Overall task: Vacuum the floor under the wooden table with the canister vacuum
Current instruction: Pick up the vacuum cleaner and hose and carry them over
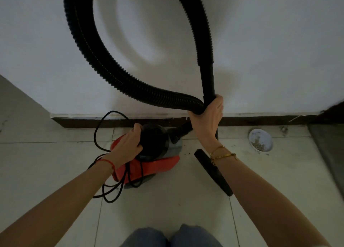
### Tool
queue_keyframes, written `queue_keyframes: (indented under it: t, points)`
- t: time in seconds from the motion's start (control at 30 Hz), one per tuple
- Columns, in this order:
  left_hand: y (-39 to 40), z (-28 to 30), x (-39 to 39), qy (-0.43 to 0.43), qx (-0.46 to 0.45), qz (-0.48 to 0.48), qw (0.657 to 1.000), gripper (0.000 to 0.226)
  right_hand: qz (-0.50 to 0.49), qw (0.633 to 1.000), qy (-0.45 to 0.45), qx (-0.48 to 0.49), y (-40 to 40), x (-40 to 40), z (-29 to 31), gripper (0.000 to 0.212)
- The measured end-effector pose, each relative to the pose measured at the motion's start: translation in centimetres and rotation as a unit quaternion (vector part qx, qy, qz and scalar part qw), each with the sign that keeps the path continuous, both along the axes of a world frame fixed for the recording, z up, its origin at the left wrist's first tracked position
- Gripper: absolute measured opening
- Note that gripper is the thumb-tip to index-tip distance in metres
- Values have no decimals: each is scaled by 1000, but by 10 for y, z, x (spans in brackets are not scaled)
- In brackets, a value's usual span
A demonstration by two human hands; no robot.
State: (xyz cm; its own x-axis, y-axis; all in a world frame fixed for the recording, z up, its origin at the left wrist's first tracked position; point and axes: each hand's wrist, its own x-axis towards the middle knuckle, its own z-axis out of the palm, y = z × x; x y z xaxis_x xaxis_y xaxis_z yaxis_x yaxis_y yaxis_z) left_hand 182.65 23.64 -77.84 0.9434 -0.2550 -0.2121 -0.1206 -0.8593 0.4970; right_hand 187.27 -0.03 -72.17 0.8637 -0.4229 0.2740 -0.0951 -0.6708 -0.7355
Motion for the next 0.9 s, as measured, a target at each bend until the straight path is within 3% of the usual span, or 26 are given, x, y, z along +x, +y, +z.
queue_keyframes:
  t: [0.27, 0.63, 0.9]
  points:
    - [-20, 175, -46, 65, -15, -41, 997, 46, 4, 997, 39, 62, -31, -57, 163, 60]
    - [-52, 439, -107, 63, 29, -96, 993, 48, -59, 987, 44, 141, -74, -147, 418, 60]
    - [-70, 550, -141, 42, 27, -189, 981, 47, -145, 977, 1, 158, -94, -225, 516, 57]
